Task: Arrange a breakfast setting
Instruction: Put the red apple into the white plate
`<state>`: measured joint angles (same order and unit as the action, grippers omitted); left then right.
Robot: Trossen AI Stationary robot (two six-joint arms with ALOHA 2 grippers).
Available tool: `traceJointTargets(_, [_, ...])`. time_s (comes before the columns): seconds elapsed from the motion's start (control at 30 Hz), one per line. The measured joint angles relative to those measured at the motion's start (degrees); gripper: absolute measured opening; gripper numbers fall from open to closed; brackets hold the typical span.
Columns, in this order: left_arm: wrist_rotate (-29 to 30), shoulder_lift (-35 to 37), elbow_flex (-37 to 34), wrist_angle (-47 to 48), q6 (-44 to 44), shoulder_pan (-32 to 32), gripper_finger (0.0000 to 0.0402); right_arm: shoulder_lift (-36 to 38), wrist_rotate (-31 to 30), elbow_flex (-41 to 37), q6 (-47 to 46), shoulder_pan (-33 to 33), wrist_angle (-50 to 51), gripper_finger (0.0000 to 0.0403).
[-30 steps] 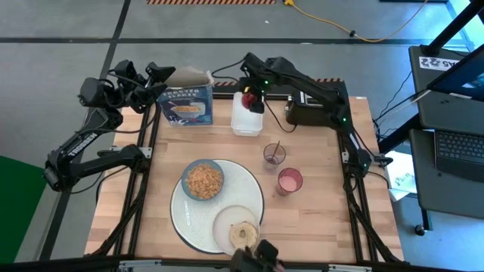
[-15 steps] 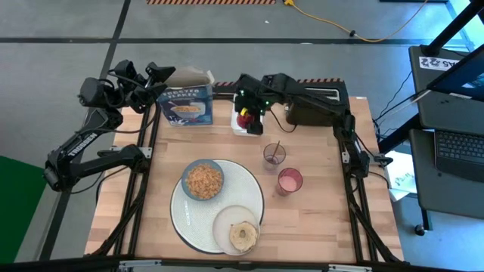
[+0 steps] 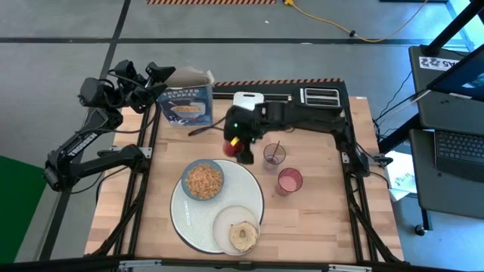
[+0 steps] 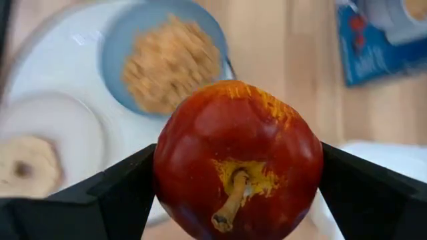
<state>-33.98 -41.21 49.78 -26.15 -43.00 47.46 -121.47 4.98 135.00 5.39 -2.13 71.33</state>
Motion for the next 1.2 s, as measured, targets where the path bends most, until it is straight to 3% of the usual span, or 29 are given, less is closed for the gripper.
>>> traceJointTargets(0.23, [0.0, 0.0, 0.0, 0.0, 0.0, 0.0, 0.039, -0.5, -0.2, 0.0, -7.4, 5.5, -7.7, 0.036])
traceJointTargets(0.57, [0.0, 0.0, 0.0, 0.0, 0.0, 0.0, 0.039, -1.8, -5.9, 0.1, -15.4, 11.9, -12.4, 0.036])
traceJointTargets(0.83, [0.0, 0.0, 0.0, 0.0, 0.0, 0.0, 0.039, -7.0, 0.0, 0.0, -16.9, 16.4, -19.1, 0.036])
traceJointTargets(1.2, [0.0, 0.0, 0.0, 0.0, 0.0, 0.0, 0.039, -8.1, 0.8, -0.3, -11.7, 20.7, -13.1, 0.036])
